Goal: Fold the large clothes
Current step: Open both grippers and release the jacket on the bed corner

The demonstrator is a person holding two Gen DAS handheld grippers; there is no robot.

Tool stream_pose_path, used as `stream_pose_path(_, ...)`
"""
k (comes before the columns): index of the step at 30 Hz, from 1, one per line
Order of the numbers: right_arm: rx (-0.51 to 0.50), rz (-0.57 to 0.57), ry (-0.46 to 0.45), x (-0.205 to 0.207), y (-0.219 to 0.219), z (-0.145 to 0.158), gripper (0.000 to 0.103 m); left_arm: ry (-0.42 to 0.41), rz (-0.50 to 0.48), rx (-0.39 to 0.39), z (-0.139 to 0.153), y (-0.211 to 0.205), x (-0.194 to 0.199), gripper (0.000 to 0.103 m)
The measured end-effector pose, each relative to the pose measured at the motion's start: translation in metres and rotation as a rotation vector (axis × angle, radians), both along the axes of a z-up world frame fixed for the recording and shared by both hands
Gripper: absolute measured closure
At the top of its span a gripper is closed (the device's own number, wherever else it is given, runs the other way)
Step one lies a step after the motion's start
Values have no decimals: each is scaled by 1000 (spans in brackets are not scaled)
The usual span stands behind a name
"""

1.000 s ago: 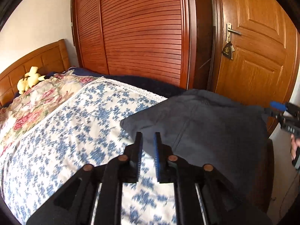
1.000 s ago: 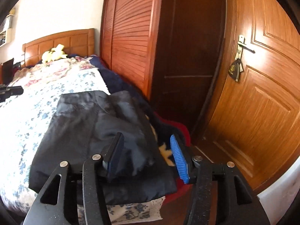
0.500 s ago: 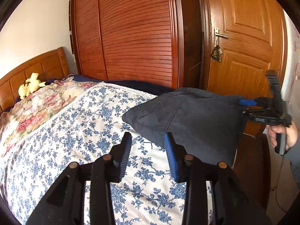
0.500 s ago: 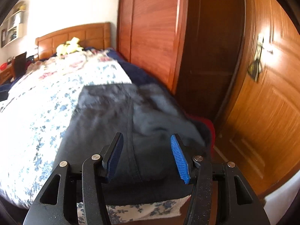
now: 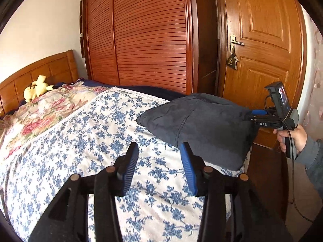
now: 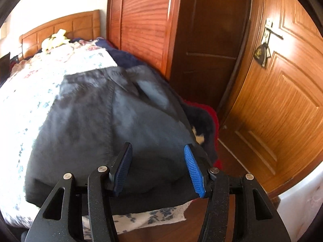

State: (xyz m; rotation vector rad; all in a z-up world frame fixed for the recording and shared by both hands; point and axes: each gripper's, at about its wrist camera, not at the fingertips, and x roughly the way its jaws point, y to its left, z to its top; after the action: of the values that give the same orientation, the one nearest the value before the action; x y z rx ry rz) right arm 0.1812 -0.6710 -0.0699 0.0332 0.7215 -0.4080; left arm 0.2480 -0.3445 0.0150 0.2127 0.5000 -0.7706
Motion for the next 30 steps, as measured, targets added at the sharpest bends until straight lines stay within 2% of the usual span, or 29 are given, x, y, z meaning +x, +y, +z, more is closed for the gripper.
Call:
stream_pose_path(4, -64, 7, -79, -10, 34, 21, 42, -10, 24, 10, -3, 18, -7, 60)
stream_pose_path(11, -11, 107, -129, -10, 99, 37, 30, 55, 57, 12, -14, 62, -21, 60)
stream_pose_path(18, 27, 243, -168, -3, 180, 43, 28, 85, 154, 17, -24, 117, -42, 60)
stream_pose_path(25, 77, 386, -178, 3, 257, 40, 25, 115, 296, 45, -39, 165, -55, 60)
stream_pose_path(30, 83, 477, -174, 8, 303, 35, 25, 162, 336, 9, -54, 196, -66, 60)
